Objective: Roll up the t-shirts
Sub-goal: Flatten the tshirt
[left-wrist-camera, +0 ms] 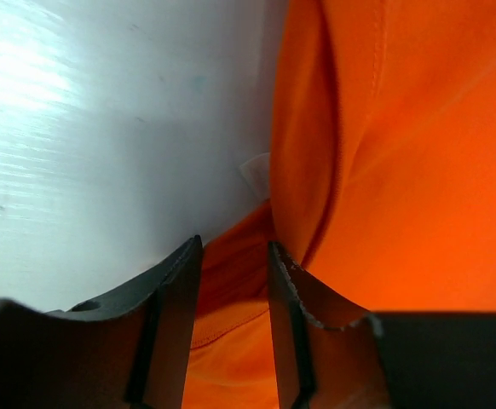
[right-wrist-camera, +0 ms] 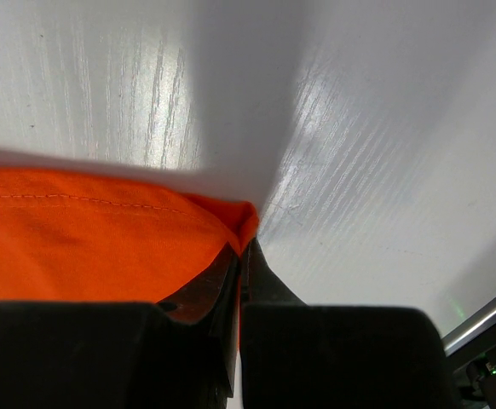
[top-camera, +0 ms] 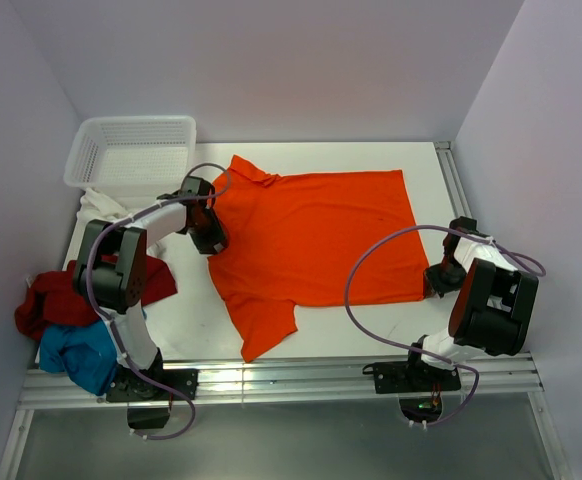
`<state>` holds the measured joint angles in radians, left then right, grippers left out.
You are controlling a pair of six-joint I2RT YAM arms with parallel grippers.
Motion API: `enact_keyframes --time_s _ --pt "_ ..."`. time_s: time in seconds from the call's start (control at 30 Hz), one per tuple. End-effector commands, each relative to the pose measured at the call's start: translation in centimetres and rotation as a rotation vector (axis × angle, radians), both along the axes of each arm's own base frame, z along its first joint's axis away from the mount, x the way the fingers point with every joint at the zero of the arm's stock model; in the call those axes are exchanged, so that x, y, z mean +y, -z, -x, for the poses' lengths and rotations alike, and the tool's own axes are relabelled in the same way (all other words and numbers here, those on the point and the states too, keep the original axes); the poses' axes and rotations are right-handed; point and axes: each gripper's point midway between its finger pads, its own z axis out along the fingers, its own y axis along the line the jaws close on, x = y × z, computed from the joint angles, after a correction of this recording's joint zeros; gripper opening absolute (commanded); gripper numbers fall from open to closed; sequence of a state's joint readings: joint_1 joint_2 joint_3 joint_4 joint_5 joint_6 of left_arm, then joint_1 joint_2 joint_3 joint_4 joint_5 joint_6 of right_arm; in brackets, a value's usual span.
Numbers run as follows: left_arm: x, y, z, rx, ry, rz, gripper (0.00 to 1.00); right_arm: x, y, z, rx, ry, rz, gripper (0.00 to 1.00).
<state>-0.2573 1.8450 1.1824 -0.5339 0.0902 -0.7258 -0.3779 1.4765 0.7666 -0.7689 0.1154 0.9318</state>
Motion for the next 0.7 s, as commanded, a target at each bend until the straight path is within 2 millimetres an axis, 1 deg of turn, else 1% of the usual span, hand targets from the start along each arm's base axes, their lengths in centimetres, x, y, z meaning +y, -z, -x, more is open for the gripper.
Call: enact_keyframes --time_s 0.0,0.1,0.17,0.27,0.3,0.33,0.4,0.43,0.53,0.6,0.67 --pt "-0.4 0.5 0.5 0.011 0.02 -0.021 0.43 -0.7 0.5 -1.4 -0.044 0.008 0.015 0.0" --pt "-0.3 1.8 1.3 0.059 0.022 -0.057 0.42 -0.5 0.5 -1.5 -0.047 0.012 0.008 0.0" --pt "-0.2 2.3 1.7 0.081 0.019 -0.07 0.38 -0.5 0.5 -1.6 -0.048 0.01 0.005 0.0" --pt "0.1 2.8 2.0 0.096 0.021 -0.093 0.24 -0.5 0.5 -1.6 -0.049 0.007 0.006 0.0" --pt "0.2 2.9 2.2 0.105 0.022 -0.11 0.1 -0.5 0.5 -1.6 -0.049 0.007 0.006 0.0" --pt "0.2 2.9 2.3 0.11 0.026 -0.115 0.01 -0.5 0.4 -1.6 -0.052 0.007 0.007 0.0" --pt "0.2 2.6 2.7 0.121 0.03 -0.121 0.0 -0.6 0.4 -1.7 -0.054 0.008 0.006 0.0" --pt "0.8 2.4 2.4 0.109 0.02 -0.157 0.0 -0.6 0.4 -1.8 -0.054 0.007 0.006 0.0" --pt "1.9 1.2 2.3 0.104 0.009 -0.211 0.0 -0.6 0.4 -1.8 -0.053 0.011 0.006 0.0" --pt "3.2 0.4 2.2 0.093 -0.023 -0.259 0.0 -0.6 0.4 -1.8 -0.056 0.015 0.002 0.0" --pt "4.5 0.3 3.0 0.115 -0.063 -0.255 0.0 -0.7 0.4 -1.7 -0.055 0.023 -0.002 0.0"
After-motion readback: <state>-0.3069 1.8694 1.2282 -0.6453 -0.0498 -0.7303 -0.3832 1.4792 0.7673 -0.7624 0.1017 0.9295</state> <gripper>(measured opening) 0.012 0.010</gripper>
